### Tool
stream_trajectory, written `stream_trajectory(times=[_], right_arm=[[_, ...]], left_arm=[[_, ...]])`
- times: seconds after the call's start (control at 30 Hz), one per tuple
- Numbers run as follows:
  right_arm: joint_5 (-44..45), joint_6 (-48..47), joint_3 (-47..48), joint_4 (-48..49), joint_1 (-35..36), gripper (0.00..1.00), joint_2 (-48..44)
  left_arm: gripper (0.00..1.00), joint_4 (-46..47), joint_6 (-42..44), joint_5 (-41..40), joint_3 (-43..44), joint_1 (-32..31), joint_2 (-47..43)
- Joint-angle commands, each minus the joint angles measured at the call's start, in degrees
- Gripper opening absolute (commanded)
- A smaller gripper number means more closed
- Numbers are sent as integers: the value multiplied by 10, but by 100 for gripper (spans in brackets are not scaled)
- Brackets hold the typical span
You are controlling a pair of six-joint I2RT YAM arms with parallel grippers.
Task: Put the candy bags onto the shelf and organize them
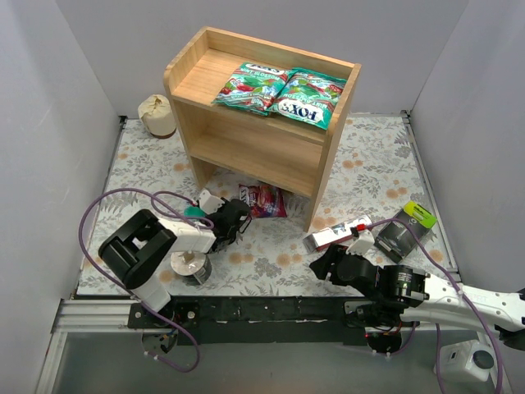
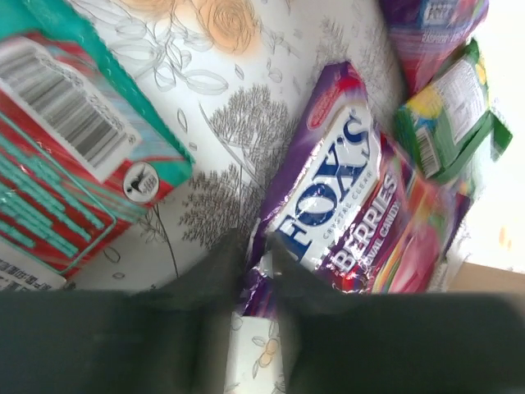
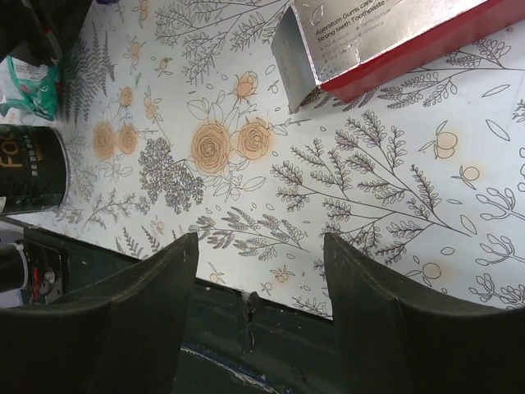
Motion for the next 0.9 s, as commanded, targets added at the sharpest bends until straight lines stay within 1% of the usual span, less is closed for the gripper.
stream_trajectory(times=[0.0, 0.03, 0.17, 0.3, 0.33, 0.37, 0.43, 0.47, 0.53, 0.57, 0.63, 0.7, 0.77, 0.8, 0.87], right_arm=[[18, 10, 12, 11, 1, 70, -1], [19, 9, 13, 12, 1, 70, 4], [21, -2, 24, 24, 1, 70, 19], [26, -15, 35, 33, 1, 70, 33], [28, -17, 37, 32, 1, 70, 37], [29, -19, 38, 34, 1, 70, 37], [32, -24, 40, 37, 1, 70, 38], [34, -25, 40, 40, 1, 70, 37], [36, -28, 40, 44, 1, 70, 33], [37, -30, 40, 45, 1, 70, 31], [42, -31, 41, 45, 2, 70, 27], [45, -33, 41, 48, 1, 70, 23], [48, -39, 43, 51, 1, 70, 21], [49, -40, 44, 52, 1, 70, 22], [49, -45, 50, 51, 1, 70, 22]], left_arm=[[6, -30, -373, 53, -8, 0, -1], [0, -47, -361, 54, -5, 0, -6], [0, -105, -301, 38, 12, 1, -51], [0, -126, -205, 17, 16, 0, -138], [0, -141, -152, 14, 24, 1, -172], [0, -145, -126, 14, 31, 1, -190], [0, -177, -68, 20, 50, 2, -218], [0, -185, -46, 25, 71, 4, -245], [0, -227, -18, 35, 93, 4, -266], [0, -240, 10, 38, 114, 4, -283], [0, -287, 25, 44, 137, 5, -299], [0, -312, 57, 53, 171, 6, -318], [0, -359, 85, 74, 195, 7, -326], [0, -373, 98, 79, 221, 7, -330], [0, -423, 110, 96, 243, 7, -334]])
